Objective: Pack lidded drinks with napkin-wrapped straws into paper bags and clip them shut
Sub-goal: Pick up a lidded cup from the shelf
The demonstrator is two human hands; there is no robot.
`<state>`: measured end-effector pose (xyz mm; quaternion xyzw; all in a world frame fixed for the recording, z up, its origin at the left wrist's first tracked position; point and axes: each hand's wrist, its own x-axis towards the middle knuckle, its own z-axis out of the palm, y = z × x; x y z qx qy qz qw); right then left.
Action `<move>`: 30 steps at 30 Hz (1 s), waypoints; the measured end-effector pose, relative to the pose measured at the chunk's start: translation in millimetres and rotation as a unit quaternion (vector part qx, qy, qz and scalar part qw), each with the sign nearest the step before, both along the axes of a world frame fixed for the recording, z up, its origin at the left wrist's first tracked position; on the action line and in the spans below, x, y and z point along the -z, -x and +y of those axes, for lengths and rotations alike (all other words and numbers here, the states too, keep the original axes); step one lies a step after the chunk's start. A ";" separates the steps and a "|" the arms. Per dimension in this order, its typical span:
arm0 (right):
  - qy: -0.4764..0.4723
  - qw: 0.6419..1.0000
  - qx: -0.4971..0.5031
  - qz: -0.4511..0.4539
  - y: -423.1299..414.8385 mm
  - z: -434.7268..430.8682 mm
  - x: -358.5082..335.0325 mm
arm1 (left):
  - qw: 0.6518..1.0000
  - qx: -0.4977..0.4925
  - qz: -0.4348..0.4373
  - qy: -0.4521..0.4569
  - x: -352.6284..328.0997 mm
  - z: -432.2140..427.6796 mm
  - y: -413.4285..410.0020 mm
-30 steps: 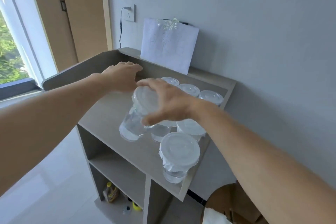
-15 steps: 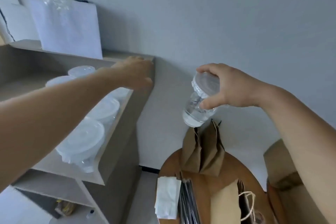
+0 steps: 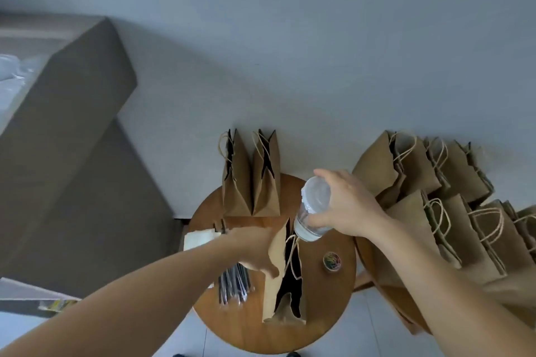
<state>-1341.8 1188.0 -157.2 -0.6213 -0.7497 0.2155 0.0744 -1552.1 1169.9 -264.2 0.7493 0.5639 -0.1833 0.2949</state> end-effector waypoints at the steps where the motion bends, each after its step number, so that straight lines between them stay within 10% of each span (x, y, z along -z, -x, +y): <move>1: -0.003 1.000 0.006 0.004 -3.0 2.5 8.8 | 1.000 -0.014 0.003 0.026 12.7 -8.2 -8.2; 17: -0.040 0.999 -0.033 0.006 -6.3 -20.3 78.9 | 0.917 -0.343 -0.156 0.132 80.0 -47.0 -11.8; 25: -0.029 0.938 -0.312 -0.145 5.5 -41.3 103.9 | 0.933 -0.300 -0.161 0.120 75.5 -47.7 -17.9; 30: 0.088 0.960 -0.202 -0.175 22.0 -47.2 150.0 | 0.935 -0.282 -0.175 0.128 73.6 -58.7 -18.5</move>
